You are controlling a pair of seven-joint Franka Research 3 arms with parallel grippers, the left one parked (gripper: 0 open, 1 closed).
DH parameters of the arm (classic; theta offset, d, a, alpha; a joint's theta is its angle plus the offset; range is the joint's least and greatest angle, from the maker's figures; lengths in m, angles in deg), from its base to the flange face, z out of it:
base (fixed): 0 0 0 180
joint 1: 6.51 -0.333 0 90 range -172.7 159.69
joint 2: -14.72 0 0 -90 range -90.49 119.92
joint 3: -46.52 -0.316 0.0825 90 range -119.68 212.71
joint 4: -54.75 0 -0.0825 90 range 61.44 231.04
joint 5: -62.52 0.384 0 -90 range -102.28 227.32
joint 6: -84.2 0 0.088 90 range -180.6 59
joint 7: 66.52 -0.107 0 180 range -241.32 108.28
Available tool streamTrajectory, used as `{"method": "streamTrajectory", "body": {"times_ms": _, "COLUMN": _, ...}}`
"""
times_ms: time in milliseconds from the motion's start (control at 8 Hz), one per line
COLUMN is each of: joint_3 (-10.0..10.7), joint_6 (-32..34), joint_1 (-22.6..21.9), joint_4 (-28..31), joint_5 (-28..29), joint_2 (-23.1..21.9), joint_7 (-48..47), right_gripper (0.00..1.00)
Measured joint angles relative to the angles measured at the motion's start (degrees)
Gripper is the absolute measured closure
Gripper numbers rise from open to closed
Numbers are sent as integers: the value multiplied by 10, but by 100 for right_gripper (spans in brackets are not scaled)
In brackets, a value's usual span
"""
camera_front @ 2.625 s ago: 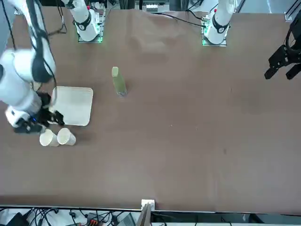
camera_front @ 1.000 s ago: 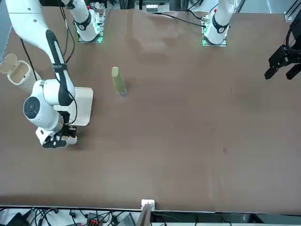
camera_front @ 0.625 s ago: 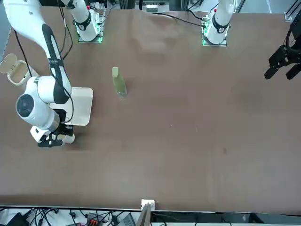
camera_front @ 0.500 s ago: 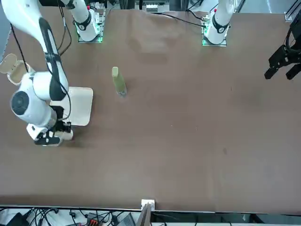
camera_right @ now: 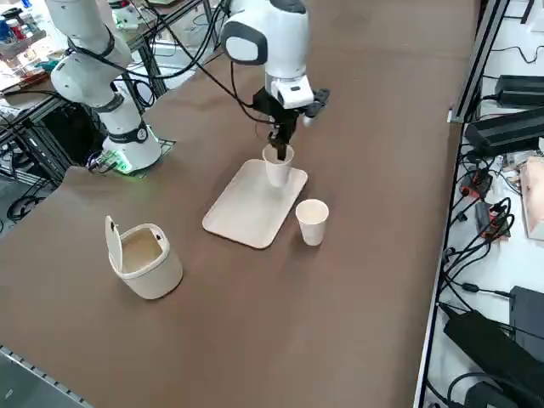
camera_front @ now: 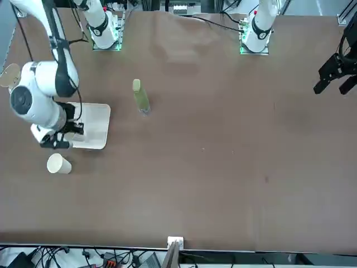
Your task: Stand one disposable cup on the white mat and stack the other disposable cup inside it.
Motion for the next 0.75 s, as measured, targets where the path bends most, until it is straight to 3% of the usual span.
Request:
{"method": "streamTrajectory", "body": {"times_ms": 250, "joint_3": -2, "joint_6": -68, "joint_1": -2, "joint_4": 75, "joint_5": 0, "joint_2": -15, "joint_7": -11, "right_gripper": 97}}
{"method": "streamTrajectory", "body": {"times_ms": 625, "joint_3": -3, "joint_6": -91, "joint_1": -3, "joint_4": 94, "joint_5": 0, "joint_2": -10, "joint_7": -13, "right_gripper": 89}}
{"method": "streamTrajectory", "body": {"times_ms": 750, "joint_3": -3, "joint_6": -91, "joint_1": -7, "joint_4": 94, "joint_5": 0, "joint_2": -10, "joint_7": -13, "right_gripper": 74}}
